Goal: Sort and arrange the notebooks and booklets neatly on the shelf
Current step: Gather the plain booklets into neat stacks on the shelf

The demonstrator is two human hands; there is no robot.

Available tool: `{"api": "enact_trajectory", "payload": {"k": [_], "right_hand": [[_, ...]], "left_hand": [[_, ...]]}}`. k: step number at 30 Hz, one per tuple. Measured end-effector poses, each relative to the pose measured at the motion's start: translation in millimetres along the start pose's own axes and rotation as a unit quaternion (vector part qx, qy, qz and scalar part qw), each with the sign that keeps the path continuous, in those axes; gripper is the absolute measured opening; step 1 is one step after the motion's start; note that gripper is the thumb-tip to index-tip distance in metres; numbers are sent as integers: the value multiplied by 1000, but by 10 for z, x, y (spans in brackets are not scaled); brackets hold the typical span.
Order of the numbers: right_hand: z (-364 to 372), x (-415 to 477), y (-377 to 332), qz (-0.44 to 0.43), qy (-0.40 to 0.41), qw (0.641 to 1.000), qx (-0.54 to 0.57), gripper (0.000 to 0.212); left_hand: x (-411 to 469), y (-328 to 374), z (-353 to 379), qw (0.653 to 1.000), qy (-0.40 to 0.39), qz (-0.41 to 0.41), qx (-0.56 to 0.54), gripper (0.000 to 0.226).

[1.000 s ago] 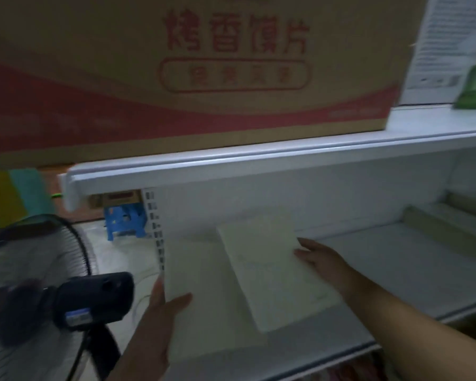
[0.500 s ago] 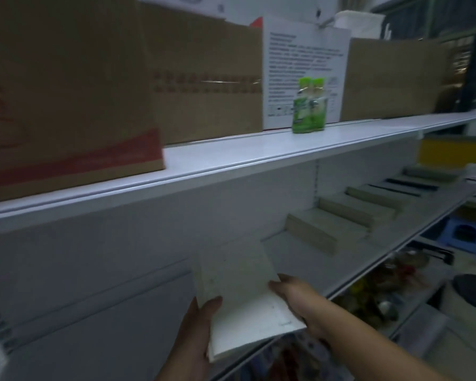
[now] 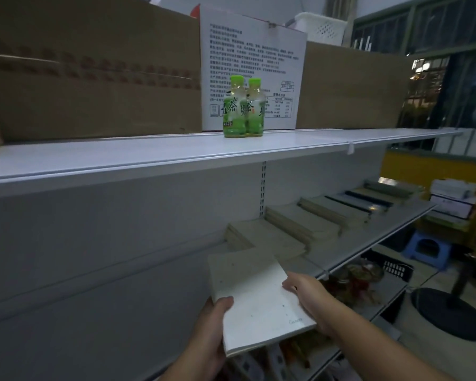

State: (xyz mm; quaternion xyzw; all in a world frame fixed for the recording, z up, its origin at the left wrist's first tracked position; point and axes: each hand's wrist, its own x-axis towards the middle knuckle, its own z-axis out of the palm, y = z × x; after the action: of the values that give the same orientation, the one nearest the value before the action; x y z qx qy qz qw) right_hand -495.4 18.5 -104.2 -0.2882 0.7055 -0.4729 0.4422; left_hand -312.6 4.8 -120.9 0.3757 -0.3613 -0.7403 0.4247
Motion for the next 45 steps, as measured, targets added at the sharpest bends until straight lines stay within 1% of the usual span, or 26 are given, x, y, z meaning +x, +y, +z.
{"api": "enact_trajectory", "payload": {"k": [2, 5, 7, 10, 13, 15, 17, 18, 20, 21, 23, 25, 26, 27, 29, 31, 33, 34, 35, 37, 38, 39, 40, 42, 44, 45], "right_hand": [[-87, 179, -131, 13, 14, 999, -27, 22], [-183, 453, -325, -8, 34, 998, -55, 15], [-216, 627, -379, -45, 35, 998, -36, 18], [-288, 909, -485, -65, 37, 997, -31, 27], [-386, 1205, -637, -83, 35, 986, -140, 25], [-462, 1327, -750, -77, 39, 974, -211, 22], [-532, 1460, -842, -81, 41, 963, -252, 22], [-580, 1530, -868, -95, 40, 961, -257, 23], [-641, 1709, -862, -117, 39, 959, -254, 26], [-652, 1812, -853, -126, 40, 954, -270, 26], [-641, 2028, -821, -143, 39, 926, -348, 28], [-621, 2188, -763, -143, 37, 881, -448, 40], [-607, 2225, -734, -141, 32, 861, -487, 45], [-593, 2252, -712, -146, 25, 844, -515, 47], [-557, 2282, -700, -147, 11, 838, -526, 45], [-512, 2308, -687, -146, 7, 846, -513, 40], [-474, 2348, -642, -141, 6, 871, -471, 40], [-452, 2376, -588, -141, 6, 887, -439, 43], [-438, 2399, -537, -146, 10, 896, -418, 46], [-442, 2423, -478, -162, 20, 895, -415, 52], [-456, 2432, -460, -174, 22, 894, -412, 54], [-465, 2437, -457, -187, 19, 896, -403, 54], [-471, 2443, -447, -197, 15, 897, -395, 53], [-474, 2435, -427, -222, 12, 884, -411, 48], [-459, 2442, -377, -242, 10, 861, -447, 49], [-450, 2459, -356, -246, 11, 856, -454, 51]], "left_hand": [[166, 21, 96, 1000, 9, 12, 22, 25], [475, 74, 239, 997, 18, 44, 58, 24], [731, 59, 318, 991, 41, 76, 101, 29], [1135, 14, 421, 984, 62, 81, 144, 35], [1444, 56, 542, 984, 57, 70, 156, 30], [1612, 154, 604, 977, 61, 80, 186, 30], [1801, 227, 690, 972, 65, 87, 206, 39], [1916, 234, 724, 967, 77, 89, 225, 53], [2126, 180, 778, 954, 97, 90, 271, 90], [2218, 135, 783, 947, 102, 92, 291, 98], [2225, 143, 846, 922, 132, 90, 353, 93], [2219, 133, 895, 889, 175, 71, 417, 80], [2221, 110, 907, 890, 190, 49, 412, 83], [2219, 84, 922, 902, 196, 27, 384, 93], [2269, 8, 924, 932, 208, -1, 298, 118], [2386, -91, 888, 943, 216, -12, 253, 131], [2516, -160, 835, 955, 210, -30, 208, 124], [2475, -118, 899, 961, 202, -40, 183, 113], [2441, -58, 961, 967, 189, -45, 162, 97], [2364, 97, 1083, 974, 171, -64, 138, 54], [2367, 152, 1109, 974, 174, -79, 124, 39], [2376, 197, 1114, 974, 174, -99, 102, 30], [2387, 235, 1107, 974, 172, -122, 84, 27], [2393, 263, 1079, 972, 170, -151, 60, 34], [2400, 252, 1045, 971, 175, -152, 59, 43], [2407, 242, 1029, 972, 177, -144, 61, 42]]}}
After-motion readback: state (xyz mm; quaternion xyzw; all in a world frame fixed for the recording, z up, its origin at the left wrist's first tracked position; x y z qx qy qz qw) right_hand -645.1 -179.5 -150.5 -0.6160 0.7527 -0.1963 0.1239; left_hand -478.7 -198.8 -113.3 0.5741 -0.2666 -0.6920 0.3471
